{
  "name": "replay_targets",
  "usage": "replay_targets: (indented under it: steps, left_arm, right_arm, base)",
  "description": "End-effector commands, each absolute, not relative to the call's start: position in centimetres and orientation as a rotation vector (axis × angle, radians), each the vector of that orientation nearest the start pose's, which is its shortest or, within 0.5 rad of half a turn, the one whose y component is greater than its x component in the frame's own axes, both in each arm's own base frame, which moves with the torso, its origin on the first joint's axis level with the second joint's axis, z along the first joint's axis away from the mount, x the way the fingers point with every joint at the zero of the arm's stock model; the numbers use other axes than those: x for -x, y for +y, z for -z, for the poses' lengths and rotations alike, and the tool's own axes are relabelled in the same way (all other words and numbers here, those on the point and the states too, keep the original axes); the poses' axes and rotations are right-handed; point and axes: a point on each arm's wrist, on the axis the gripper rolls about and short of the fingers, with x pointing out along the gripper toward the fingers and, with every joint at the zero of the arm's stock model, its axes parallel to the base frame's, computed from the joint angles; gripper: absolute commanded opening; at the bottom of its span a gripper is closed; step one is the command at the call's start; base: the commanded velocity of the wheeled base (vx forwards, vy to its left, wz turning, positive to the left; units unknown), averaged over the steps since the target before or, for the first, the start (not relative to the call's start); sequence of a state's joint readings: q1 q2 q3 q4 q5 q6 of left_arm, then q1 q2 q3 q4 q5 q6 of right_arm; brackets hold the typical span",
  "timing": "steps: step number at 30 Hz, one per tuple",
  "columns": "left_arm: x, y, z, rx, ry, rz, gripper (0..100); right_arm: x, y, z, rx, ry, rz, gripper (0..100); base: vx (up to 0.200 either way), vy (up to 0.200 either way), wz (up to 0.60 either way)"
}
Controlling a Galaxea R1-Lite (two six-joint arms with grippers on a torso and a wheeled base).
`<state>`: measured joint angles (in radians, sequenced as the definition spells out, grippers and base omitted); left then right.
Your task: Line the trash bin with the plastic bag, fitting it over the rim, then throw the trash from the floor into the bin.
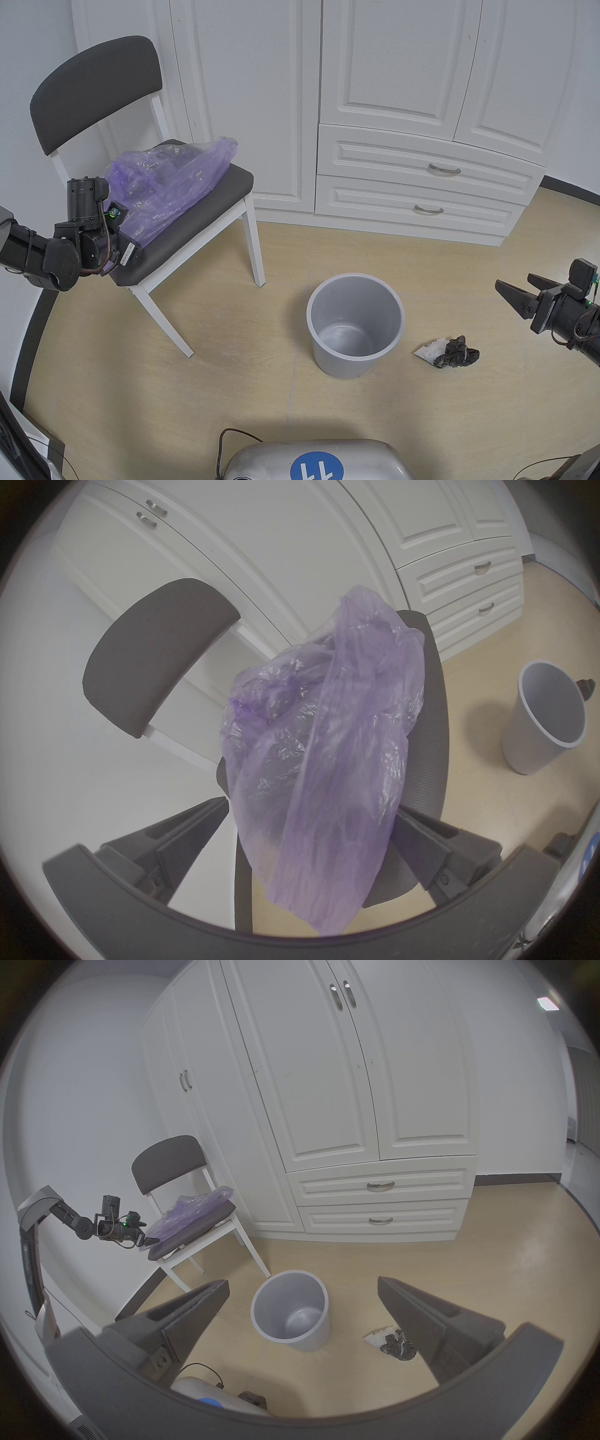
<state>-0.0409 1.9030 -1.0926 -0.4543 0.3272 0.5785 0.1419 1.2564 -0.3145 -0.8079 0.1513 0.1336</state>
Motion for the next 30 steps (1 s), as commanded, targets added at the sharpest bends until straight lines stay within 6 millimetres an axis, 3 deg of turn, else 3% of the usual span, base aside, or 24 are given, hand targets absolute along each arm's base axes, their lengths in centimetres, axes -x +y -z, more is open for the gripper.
replay_targets:
  steps: [1,7,11,23,30]
  left_arm:
    - [-36.3,-0.2,-18.5,-0.629,0.399,-0.199,100]
    - [-35.0,2.4,-21.6,-0.621,0.337,-0.292,100]
    - [-34.7,3.3,-21.9,-0.615,0.331,-0.317,100]
    - [-35.9,1.0,-20.9,-0.622,0.358,-0.236,100]
    - [-36.5,0.9,-20.4,-0.619,0.372,-0.228,100]
  right_arm:
    - [-17.0,2.8,-17.5,-0.133,0.152,-0.285,100]
    - [-17.0,2.8,-17.7,-0.133,0.144,-0.285,100]
    - [-16.9,2.8,-17.8,-0.133,0.138,-0.286,100]
    - [-16.5,2.7,-17.9,-0.133,0.127,-0.300,100]
    - [-16.4,2.7,-18.1,-0.134,0.119,-0.304,100]
  base:
    - [0.000,0.000,0.00]
    - [0.000,0.000,0.00]
    - [0.000,0.000,0.00]
    - [0.000,0.000,0.00]
    - [0.000,0.000,0.00]
